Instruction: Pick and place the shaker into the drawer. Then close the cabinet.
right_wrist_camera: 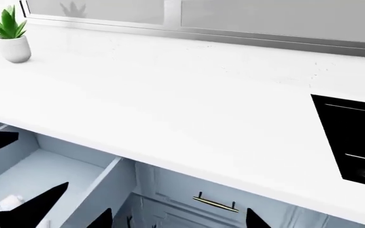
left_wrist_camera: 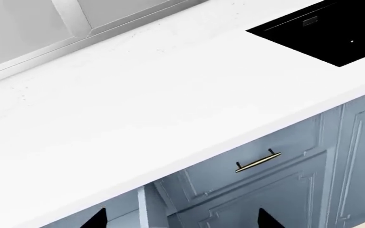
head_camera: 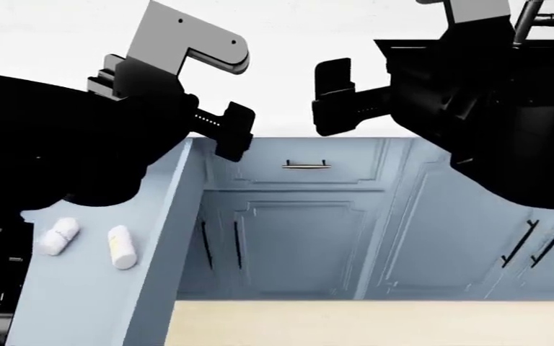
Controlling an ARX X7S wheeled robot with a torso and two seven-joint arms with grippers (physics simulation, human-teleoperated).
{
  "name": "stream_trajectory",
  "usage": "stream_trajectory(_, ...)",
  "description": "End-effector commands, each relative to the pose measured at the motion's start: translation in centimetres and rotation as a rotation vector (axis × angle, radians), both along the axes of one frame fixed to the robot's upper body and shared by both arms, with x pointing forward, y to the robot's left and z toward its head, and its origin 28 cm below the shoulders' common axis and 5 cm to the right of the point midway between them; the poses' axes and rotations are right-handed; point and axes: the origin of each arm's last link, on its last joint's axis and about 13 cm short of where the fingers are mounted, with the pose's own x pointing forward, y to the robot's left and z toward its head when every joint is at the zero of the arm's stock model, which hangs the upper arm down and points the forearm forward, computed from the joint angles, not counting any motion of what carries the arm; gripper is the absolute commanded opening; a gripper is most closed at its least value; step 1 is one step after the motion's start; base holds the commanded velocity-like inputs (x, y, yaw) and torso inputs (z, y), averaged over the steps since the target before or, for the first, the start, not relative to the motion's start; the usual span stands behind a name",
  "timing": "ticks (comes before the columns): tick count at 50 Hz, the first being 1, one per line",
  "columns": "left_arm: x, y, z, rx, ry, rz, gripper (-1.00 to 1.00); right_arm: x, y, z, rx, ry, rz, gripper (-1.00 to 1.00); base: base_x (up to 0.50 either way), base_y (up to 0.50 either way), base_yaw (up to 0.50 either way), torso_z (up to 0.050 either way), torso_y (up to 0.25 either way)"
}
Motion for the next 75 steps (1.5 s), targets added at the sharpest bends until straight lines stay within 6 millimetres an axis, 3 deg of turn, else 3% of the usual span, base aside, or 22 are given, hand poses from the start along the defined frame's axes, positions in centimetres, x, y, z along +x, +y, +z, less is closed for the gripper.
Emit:
stream_trajectory(1,-0.08,-0.09,0.07,-0.004,-0.001,-0.005,1.0,-0.03,-0.13,-0.11,-0.001,0.004,-0.003,1.0,-0.02,-0.5,0.0,0.0,0.0)
stream_trajectory(75,0.04,-0.58,-0.58,-0.025,0.01,-0.034,1.0,0.04,-0.31,-0.86,0.017,0.032,0.004,1.0,-0.02,-0.5,0.0,0.0,0.0)
